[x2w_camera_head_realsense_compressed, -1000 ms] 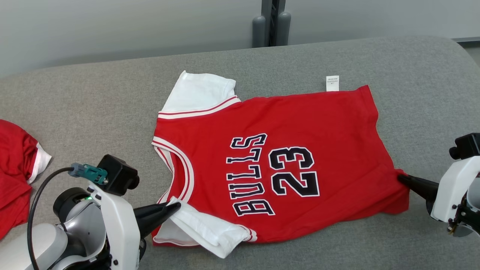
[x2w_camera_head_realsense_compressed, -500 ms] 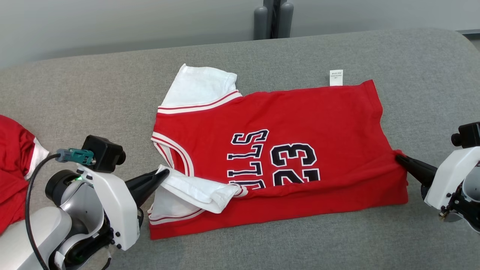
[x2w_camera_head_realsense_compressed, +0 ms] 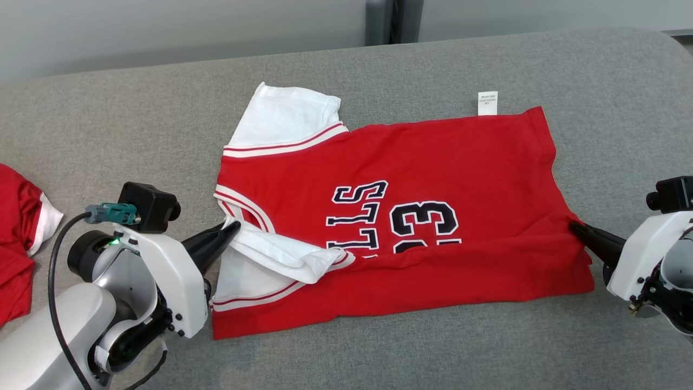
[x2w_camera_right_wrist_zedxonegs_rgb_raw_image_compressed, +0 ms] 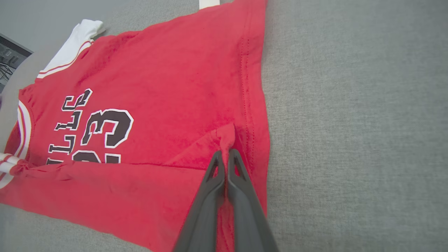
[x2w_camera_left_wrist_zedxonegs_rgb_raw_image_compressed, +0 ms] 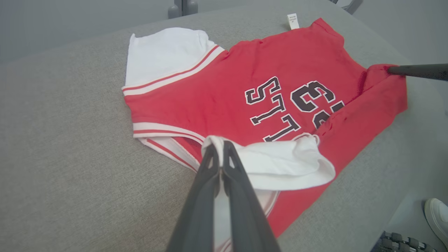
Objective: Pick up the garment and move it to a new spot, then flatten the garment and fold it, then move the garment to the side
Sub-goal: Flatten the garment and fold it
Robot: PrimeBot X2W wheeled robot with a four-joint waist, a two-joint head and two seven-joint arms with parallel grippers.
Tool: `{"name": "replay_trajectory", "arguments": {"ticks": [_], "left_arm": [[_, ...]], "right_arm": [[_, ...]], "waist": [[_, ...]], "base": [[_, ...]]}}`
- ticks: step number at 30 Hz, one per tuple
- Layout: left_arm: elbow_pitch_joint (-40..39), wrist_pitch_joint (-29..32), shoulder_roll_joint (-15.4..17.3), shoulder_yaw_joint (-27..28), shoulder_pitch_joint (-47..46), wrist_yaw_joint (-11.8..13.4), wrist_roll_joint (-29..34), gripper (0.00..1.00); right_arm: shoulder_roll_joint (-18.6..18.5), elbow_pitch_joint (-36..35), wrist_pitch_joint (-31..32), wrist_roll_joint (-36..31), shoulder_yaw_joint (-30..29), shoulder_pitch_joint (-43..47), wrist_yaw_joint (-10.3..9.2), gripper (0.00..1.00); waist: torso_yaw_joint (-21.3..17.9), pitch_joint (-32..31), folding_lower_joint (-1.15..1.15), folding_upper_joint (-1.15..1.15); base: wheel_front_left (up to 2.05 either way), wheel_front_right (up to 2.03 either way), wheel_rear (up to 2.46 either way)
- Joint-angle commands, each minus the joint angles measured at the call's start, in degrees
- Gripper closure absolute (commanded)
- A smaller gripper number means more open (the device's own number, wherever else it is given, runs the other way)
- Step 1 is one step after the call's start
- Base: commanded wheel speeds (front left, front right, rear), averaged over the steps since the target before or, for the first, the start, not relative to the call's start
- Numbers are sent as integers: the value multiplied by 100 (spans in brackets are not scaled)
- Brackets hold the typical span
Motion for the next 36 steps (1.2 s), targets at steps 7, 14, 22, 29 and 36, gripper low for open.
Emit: {"name": "replay_trajectory", "arguments": {"ticks": [7,14,22,29,36], "left_arm": [[304,-36,-70,-68,-156,47,173,100],[533,-91,-177,-120,-251,74,269,77],[706,-564,-374,136,-182,356,231,0],[629,-1644,-510,626,14,860,421,0],[430,-2801,-984,964,680,1255,373,0]], "right_arm": [[77,156,-233,-106,47,-144,-2,100],[177,346,-572,-62,4,-141,-2,0],[246,535,-976,-9,-44,-20,-2,0],[185,708,-1613,-236,-86,221,-2,0],[376,791,-1860,-1197,-1190,532,-2,0]], "waist": [[-24,129,0,0],[-24,197,0,0],[-30,51,0,0],[-16,-175,0,0],[-38,-362,0,0]], "base": [[0,0,0],[0,0,0],[0,0,0],[0,0,0],[0,0,0]]}}
